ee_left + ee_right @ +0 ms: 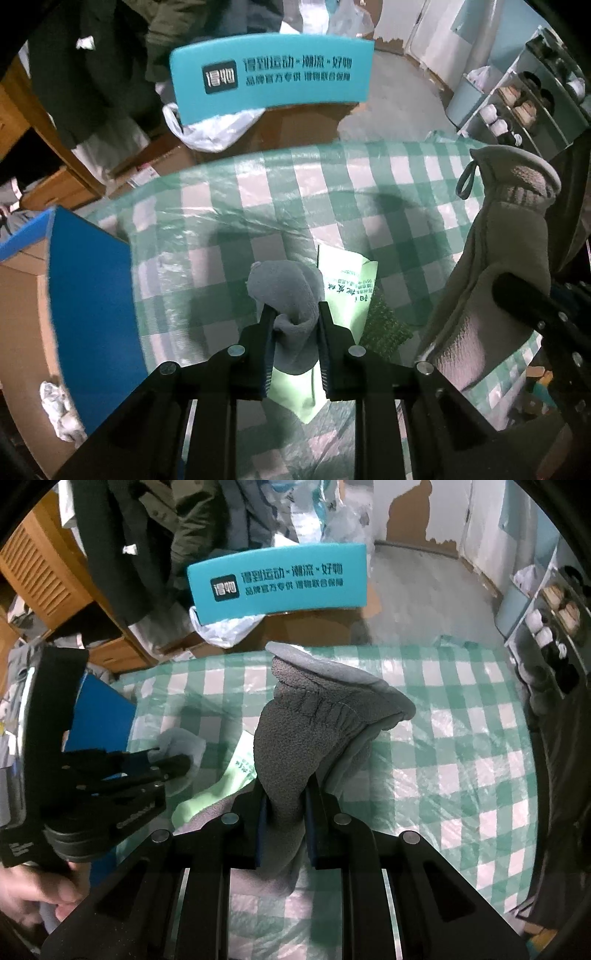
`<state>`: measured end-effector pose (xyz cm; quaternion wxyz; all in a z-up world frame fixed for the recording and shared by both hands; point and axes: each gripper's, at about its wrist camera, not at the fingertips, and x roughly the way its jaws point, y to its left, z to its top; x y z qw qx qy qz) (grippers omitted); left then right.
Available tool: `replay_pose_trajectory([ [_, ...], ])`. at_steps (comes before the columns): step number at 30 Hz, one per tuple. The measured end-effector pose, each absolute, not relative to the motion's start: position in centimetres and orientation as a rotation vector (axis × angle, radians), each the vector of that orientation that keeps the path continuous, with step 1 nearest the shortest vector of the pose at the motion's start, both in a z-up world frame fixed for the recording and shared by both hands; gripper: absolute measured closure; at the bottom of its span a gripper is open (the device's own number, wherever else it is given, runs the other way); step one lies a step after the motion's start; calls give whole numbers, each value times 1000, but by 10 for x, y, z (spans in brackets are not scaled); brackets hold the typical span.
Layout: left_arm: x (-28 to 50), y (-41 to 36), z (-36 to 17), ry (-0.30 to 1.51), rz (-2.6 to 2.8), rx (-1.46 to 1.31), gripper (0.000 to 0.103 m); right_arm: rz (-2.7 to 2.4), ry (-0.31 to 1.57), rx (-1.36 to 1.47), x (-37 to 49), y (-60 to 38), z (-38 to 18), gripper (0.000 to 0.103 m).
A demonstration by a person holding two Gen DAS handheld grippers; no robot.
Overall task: Organize soft objects
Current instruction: 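Carry the long grey sock with the right tool while the left tool carries the small one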
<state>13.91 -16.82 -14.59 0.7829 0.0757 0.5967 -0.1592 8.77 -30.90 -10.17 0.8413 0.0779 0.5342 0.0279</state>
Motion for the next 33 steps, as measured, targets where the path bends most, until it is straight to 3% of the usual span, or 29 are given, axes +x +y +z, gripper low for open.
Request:
replay_pose_trajectory([
  [33,86,-117,-38,1012,-280,239,83,150,985,6,65,-259,-36,88],
])
